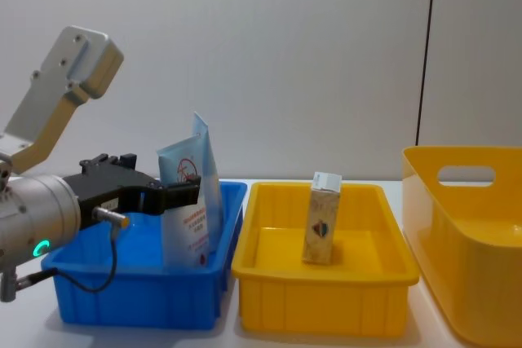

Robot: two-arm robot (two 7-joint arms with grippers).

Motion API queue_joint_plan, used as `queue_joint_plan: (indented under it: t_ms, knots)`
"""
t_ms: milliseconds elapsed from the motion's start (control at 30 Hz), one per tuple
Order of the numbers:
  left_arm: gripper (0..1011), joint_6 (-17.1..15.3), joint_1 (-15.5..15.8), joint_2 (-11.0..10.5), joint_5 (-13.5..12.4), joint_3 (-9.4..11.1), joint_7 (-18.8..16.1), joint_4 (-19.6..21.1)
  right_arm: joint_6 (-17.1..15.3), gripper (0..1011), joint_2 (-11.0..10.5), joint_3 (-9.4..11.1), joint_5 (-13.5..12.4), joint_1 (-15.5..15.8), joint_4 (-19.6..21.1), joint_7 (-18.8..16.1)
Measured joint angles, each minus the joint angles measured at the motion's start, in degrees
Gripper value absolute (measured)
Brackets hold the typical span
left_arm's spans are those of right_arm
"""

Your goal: Bimanual collaborative sorting of washing and personal care products

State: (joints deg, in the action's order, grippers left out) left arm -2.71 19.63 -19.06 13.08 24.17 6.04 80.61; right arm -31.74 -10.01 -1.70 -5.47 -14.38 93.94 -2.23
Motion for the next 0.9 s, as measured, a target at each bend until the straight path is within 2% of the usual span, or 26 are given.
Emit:
queue_joint_plan:
  t_ms: [233, 633, 767, 900]
  knots:
    - [1001, 1.59, 1.75, 0.62, -0.23, -0.07, 1.4, -3.0, 0.0, 1004, 0.0, 0.0, 0.0, 0.0, 0.0, 0.0]
    - [1002, 3.04, 3.49, 1.22, -0.85, 0.0, 2.71, -5.59, 0.0, 1004, 0.0, 0.0, 0.0, 0.0, 0.0, 0.0]
    - [944, 3.31, 3.8, 1.34, -0.95, 0.02, 2.93, -6.02, 0.0, 1004, 0.0, 0.0, 0.0, 0.0, 0.0, 0.0]
    - [833, 3.52, 4.07, 1.43, -1.04, 0.04, 3.12, -6.42, 0.0, 1004, 0.0, 0.0, 0.0, 0.0, 0.0, 0.0]
